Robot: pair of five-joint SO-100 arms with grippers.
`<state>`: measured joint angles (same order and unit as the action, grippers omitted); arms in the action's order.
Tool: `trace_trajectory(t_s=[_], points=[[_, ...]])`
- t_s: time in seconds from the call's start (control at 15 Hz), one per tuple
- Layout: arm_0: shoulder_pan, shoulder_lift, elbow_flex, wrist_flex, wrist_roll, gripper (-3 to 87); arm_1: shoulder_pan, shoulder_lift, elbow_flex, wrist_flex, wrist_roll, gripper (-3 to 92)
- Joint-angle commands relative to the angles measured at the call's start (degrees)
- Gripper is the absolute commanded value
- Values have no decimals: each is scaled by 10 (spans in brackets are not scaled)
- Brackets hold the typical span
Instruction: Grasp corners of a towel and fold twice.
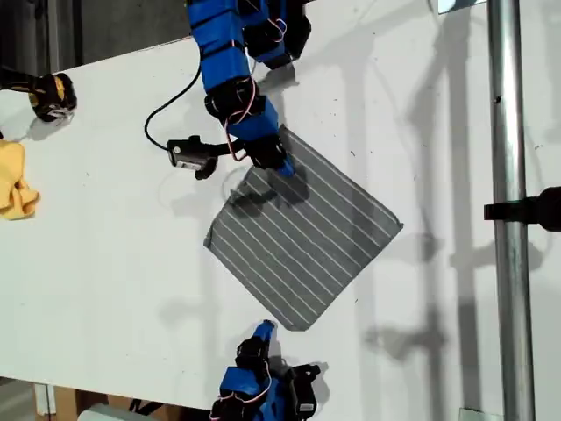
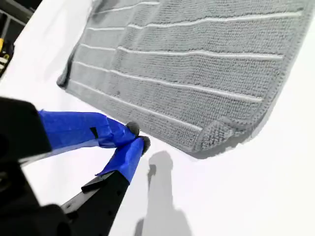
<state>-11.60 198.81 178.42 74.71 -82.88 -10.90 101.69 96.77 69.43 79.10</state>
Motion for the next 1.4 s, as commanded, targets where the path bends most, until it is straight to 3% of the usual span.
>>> trace_trajectory(t_s=[0.0, 0.2, 0.73, 1.33], points=[[8, 3, 3, -2, -1, -15, -11, -25, -85, 21, -8, -1], [39, 3, 3, -11, 86, -15, -26, -68, -134, 24, -8, -1], [24, 3, 3, -4, 72, -14, -103, -185, -250, -17, 4, -1], [19, 3, 3, -4, 73, -14, -147, -403, -319, -239, -4, -1]])
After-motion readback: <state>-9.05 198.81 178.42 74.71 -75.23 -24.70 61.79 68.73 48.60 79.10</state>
